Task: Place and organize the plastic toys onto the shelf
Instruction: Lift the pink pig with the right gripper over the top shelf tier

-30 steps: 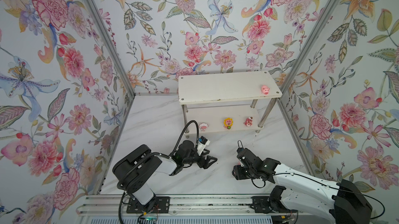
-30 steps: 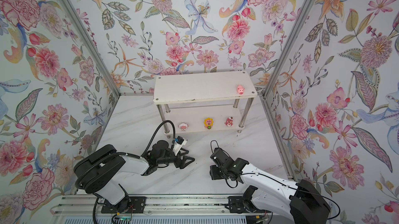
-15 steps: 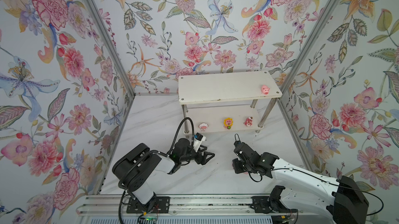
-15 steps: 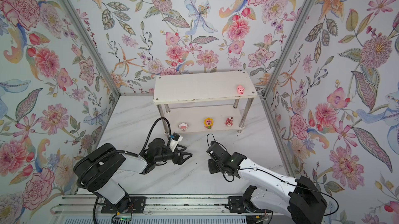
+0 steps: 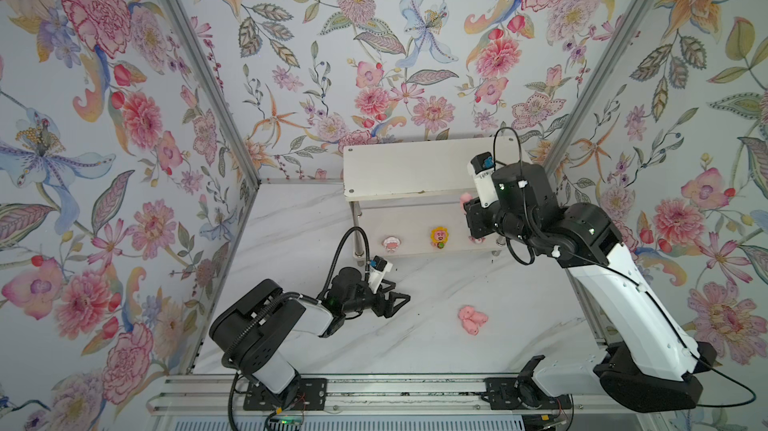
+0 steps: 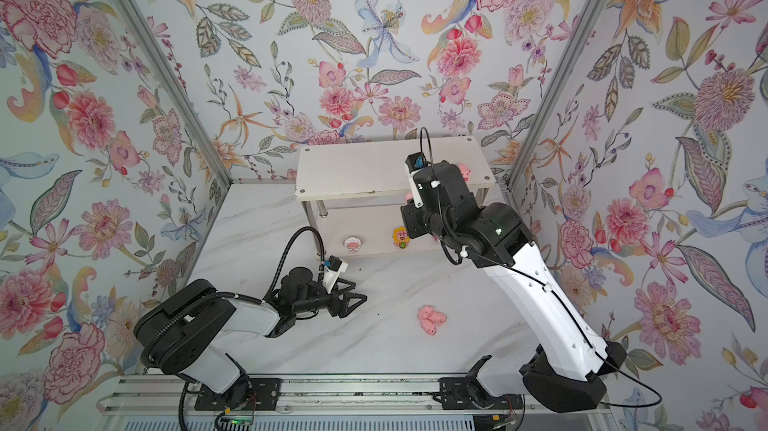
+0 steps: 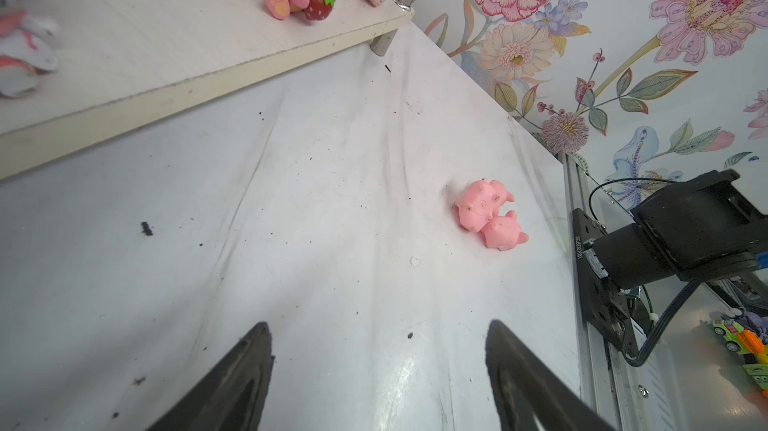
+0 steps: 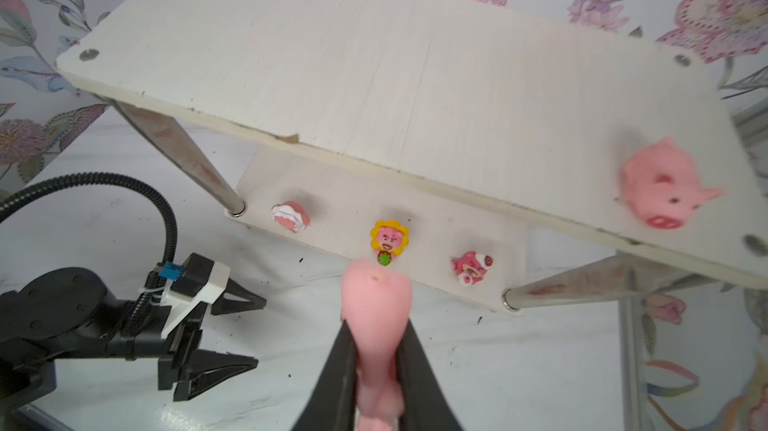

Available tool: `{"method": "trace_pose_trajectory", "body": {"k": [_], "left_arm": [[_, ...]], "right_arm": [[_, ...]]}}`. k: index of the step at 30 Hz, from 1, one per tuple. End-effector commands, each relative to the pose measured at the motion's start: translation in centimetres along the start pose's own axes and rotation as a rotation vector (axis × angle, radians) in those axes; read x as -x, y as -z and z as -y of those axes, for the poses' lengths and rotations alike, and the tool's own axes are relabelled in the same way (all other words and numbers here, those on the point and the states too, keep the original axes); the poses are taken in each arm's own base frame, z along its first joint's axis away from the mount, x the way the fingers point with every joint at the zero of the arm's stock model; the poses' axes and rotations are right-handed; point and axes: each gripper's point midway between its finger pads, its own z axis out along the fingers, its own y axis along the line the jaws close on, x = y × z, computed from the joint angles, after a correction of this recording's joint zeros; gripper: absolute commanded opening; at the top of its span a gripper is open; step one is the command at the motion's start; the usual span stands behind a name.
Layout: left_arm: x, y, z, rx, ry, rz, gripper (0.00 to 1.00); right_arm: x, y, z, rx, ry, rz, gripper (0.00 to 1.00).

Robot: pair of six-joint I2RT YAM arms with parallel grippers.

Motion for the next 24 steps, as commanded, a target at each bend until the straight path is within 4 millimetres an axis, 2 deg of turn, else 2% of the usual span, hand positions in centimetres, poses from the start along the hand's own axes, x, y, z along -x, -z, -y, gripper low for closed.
{"method": "trace_pose_trajectory", "body": {"k": [1, 2, 3, 6, 13, 16, 24], "left_arm": [[0.8, 0.6, 0.2, -0.001, -0.023, 0.026, 0.82], [0.5, 0.6, 0.1, 0.006, -0.024, 0.021, 0.82], [1.4, 1.0, 0.4, 0.006, -0.040, 0.046, 0.82], [1.6, 1.2, 0.4, 0.017, -0.054, 0.047, 0.82], [1.7, 1.0, 0.1, 0.019, -0.042, 0.052, 0.82], [1.6, 0.8, 0.1, 0.017, -0.033, 0.045, 0.82], [2.1, 0.7, 0.2, 0.007, -0.027, 0.061, 0.82]], "right_arm": [[0.5, -1.8, 3.0, -0.079, 0.089, -0.071, 0.18], [1.2, -2.5, 3.4, -0.073, 0.083, -0.070, 0.18], [1.9, -3.0, 4.0, -0.075, 0.074, -0.066, 0.18], [2.7, -4.7, 5.3, -0.081, 0.061, -0.086, 0.19], [2.2, -7.8, 7.4, -0.017, -0.025, -0.136, 0.21], [1.8, -8.5, 7.8, -0.010, -0.041, -0.152, 0.21], [0.6, -10.1, 6.8, 0.046, -0.055, -0.200, 0.24]]}}
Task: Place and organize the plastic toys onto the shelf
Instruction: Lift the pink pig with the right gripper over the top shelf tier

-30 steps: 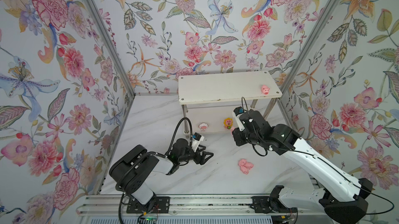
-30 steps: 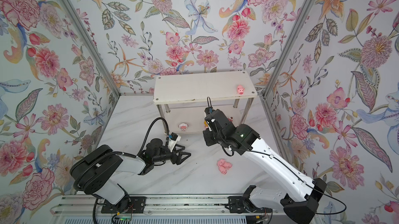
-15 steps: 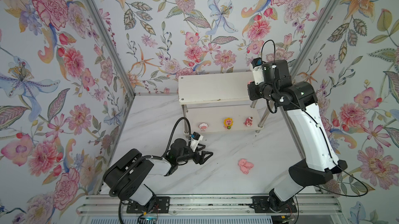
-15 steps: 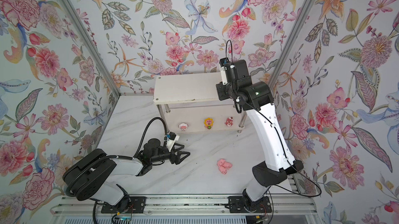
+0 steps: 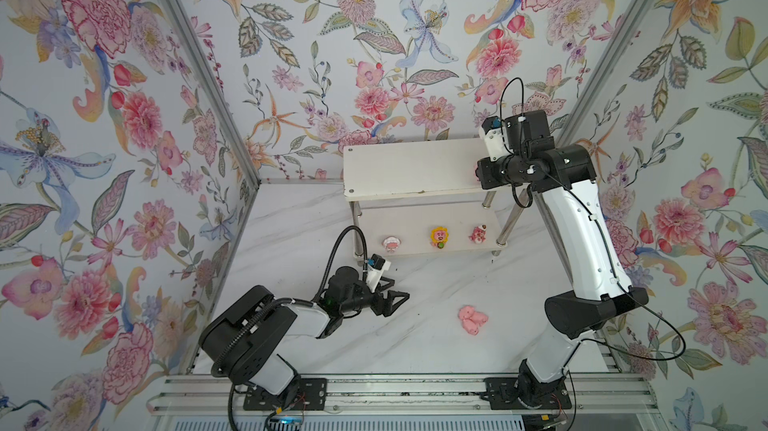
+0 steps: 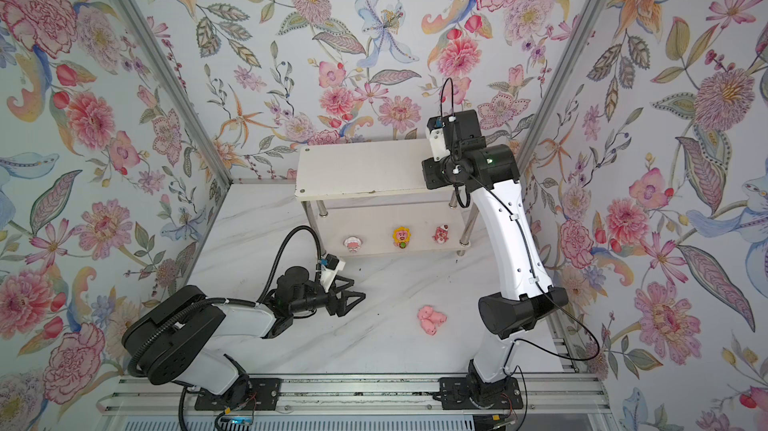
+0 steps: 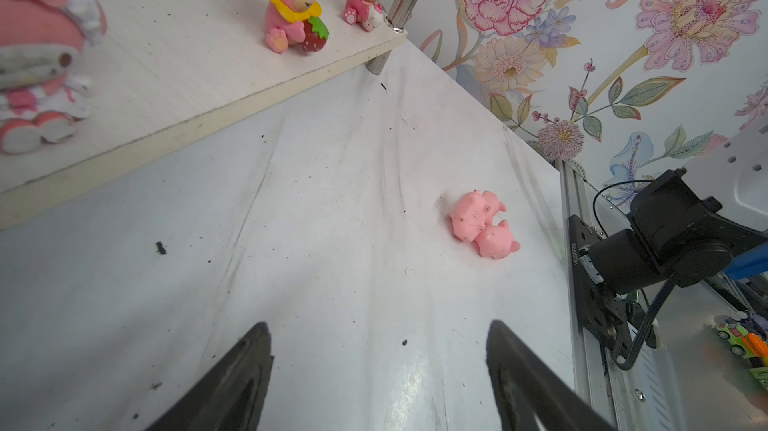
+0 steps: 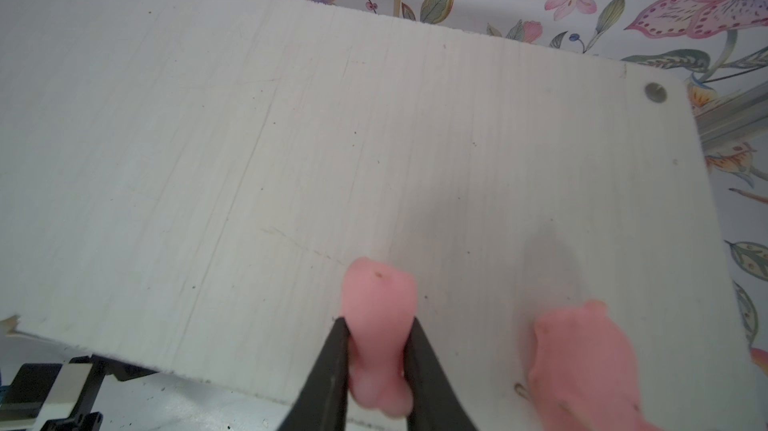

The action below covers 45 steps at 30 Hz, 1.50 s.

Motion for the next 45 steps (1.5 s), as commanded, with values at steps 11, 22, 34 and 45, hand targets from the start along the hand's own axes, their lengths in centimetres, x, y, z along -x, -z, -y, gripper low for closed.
{"method": "trace_pose_trajectory", "body": {"k": [11, 22, 34, 45], "left_arm": [[0.2, -0.7, -0.8, 0.009, 0.016, -0.001, 0.82], [0.1, -0.6, -0.8, 0.012, 0.018, -0.004, 0.82], [0.3, -0.5, -0.8, 0.011, 0.021, 0.003, 0.82], [0.4, -0.5, -0.8, 0.011, 0.026, 0.005, 0.82]], "right_arm": [[-1.5, -0.8, -1.1, 0.070, 0.000, -0.058, 0.28], [-1.8, -1.9, -0.8, 0.065, -0.007, -0.081, 0.42], [-1.1, -1.5, -0.9, 0.066, -0.010, -0.055, 0.32], [-1.3, -0.3, -1.7, 0.093, 0.001, -0.039, 0.31]]}}
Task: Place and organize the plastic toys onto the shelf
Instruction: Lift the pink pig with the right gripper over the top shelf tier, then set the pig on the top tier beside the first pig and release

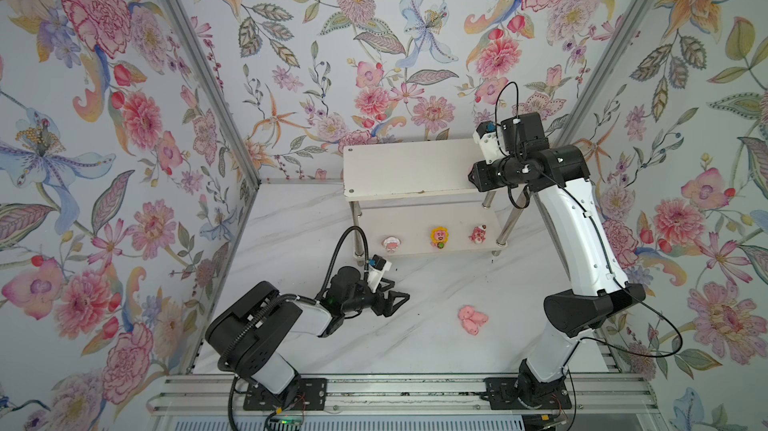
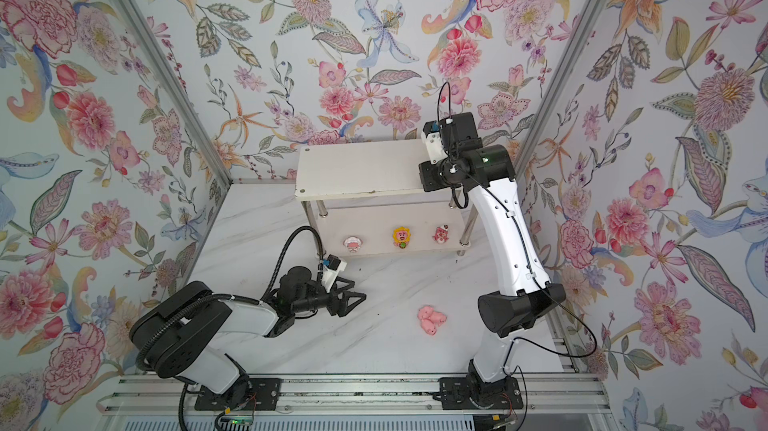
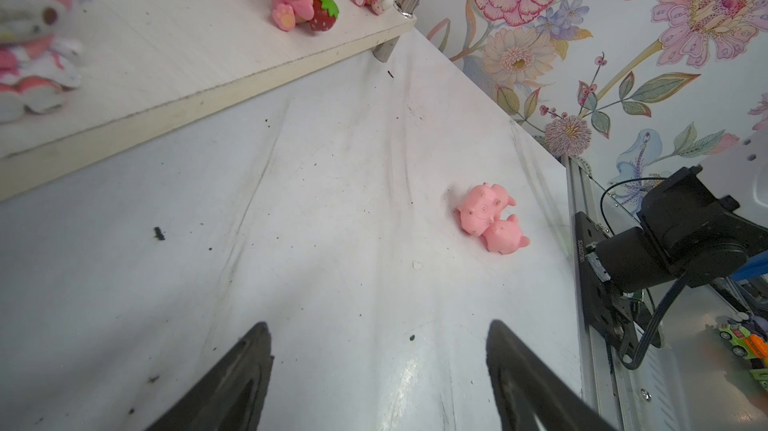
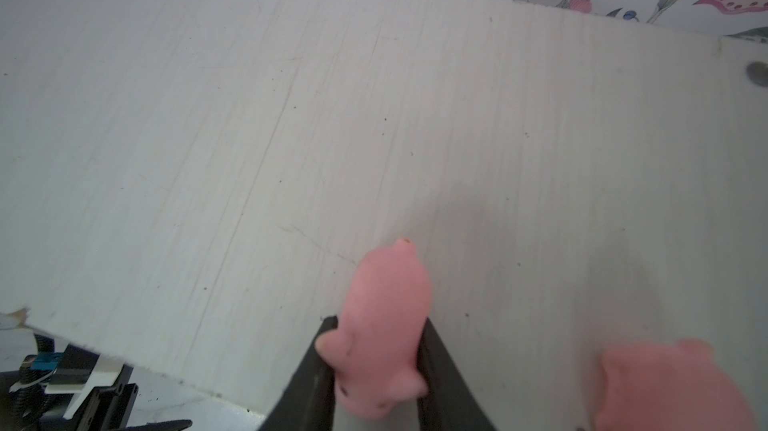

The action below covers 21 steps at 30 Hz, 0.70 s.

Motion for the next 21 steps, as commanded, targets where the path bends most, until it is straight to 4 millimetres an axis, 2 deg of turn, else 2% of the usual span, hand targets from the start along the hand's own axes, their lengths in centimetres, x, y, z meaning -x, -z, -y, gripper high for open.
{"method": "trace_pose_trajectory", "body": {"k": [1, 9, 16, 18, 21], "left_arm": [[1.1, 0.0, -0.2, 0.001, 0.004, 0.027, 0.82], [1.2, 0.1, -0.1, 0.001, 0.005, 0.031, 0.82], [1.0, 0.1, -0.2, 0.002, 0.007, 0.027, 0.82], [1.0, 0.1, -0.2, 0.003, 0.006, 0.027, 0.82], [1.0, 0.1, -0.2, 0.002, 0.006, 0.027, 0.83]], "right_arm": [[-0.4, 1.1, -0.9, 0.031, 0.008, 0.000, 0.31], [-0.3, 0.9, -2.3, 0.056, 0.027, 0.003, 0.30], [-0.7, 0.0, -2.3, 0.048, 0.031, -0.023, 0.31], [-0.8, -0.1, -2.3, 0.046, 0.031, -0.026, 0.36], [-0.9, -0.2, -2.2, 0.039, 0.031, -0.029, 0.49]]}}
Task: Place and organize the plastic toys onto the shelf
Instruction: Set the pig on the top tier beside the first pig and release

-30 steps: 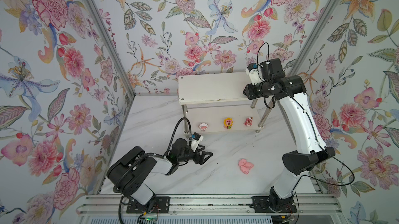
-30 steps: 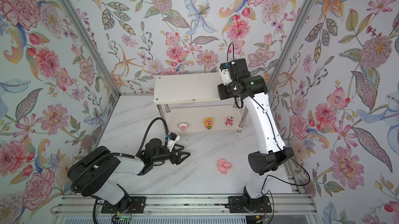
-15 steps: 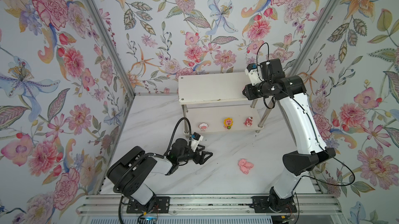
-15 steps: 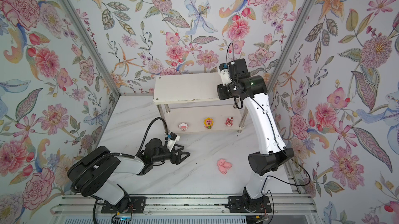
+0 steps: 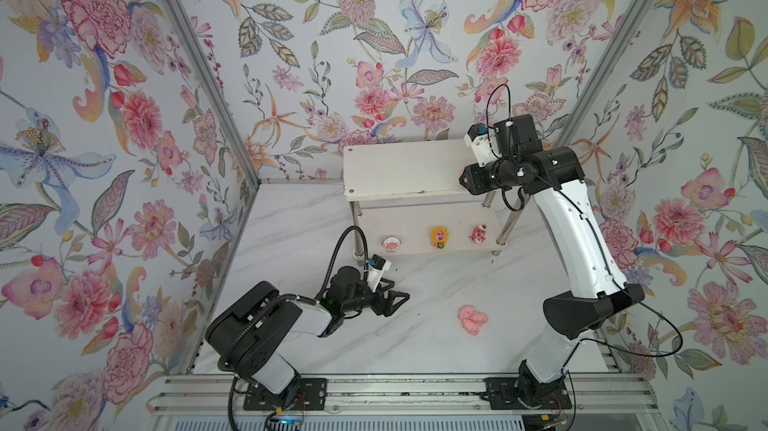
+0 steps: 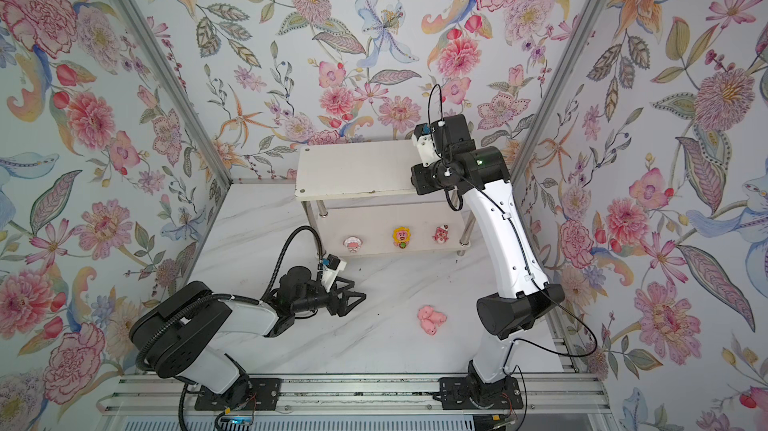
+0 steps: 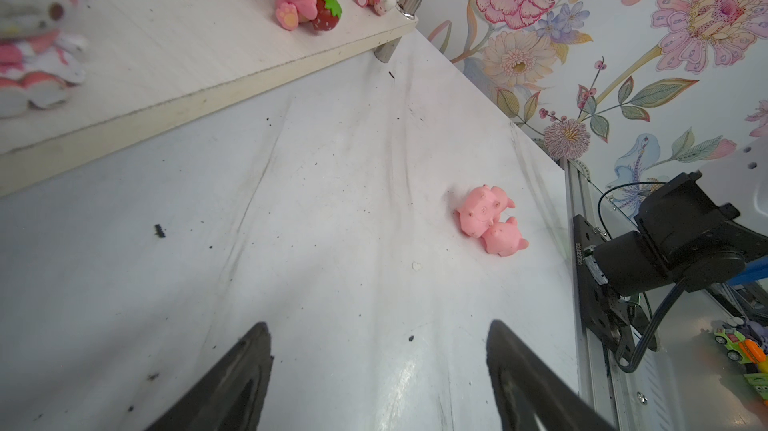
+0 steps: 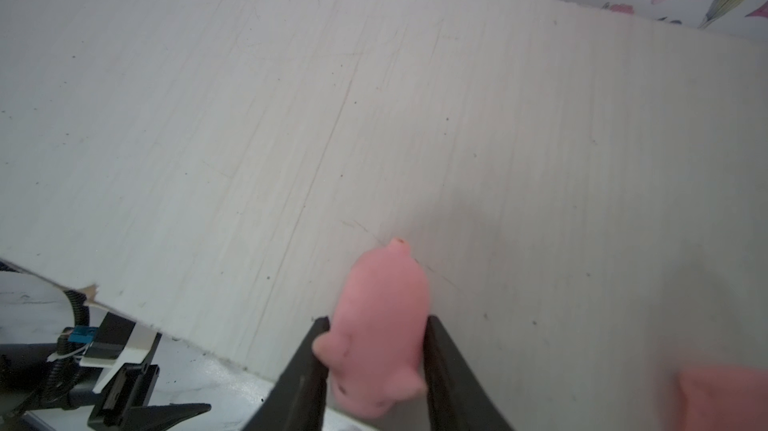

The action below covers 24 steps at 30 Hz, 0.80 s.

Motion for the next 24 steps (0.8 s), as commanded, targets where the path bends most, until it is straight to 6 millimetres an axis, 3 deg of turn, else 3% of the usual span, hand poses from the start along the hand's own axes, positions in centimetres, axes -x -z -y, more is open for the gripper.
{"method": "trace_pose_trajectory", "body": {"k": [1, 6, 13, 15, 19, 21, 24], "left_arm": [[1.0, 0.0, -0.1, 0.001, -0.008, 0.027, 0.83], [1.1, 0.1, -0.1, 0.000, -0.006, 0.029, 0.85], [0.6, 0.1, -0.5, 0.027, -0.010, 0.008, 0.85], [1.5, 0.4, 0.0, 0.020, -0.029, 0.030, 0.85], [1.3, -0.1, 0.3, 0.020, -0.032, 0.012, 0.84], [1.0, -0.7, 0.8, 0.022, -0.052, -0.009, 0.84], [0.5, -1.6, 1.8, 0.017, -0.080, -0.040, 0.84]], "right_arm": [[-0.8, -0.1, 0.0, -0.011, 0.000, -0.030, 0.53], [-0.5, 0.8, 0.3, -0.031, -0.003, -0.006, 0.65], [0.0, 5.5, 0.4, -0.070, -0.006, 0.093, 0.71], [-0.5, 6.9, 0.5, -0.085, -0.009, 0.112, 0.72], [-3.2, 9.0, 0.1, -0.105, -0.013, 0.120, 0.72], [-5.4, 9.5, -0.3, -0.117, -0.009, 0.108, 0.72], [-10.6, 8.9, -1.1, -0.123, -0.024, 0.043, 0.69]]}}
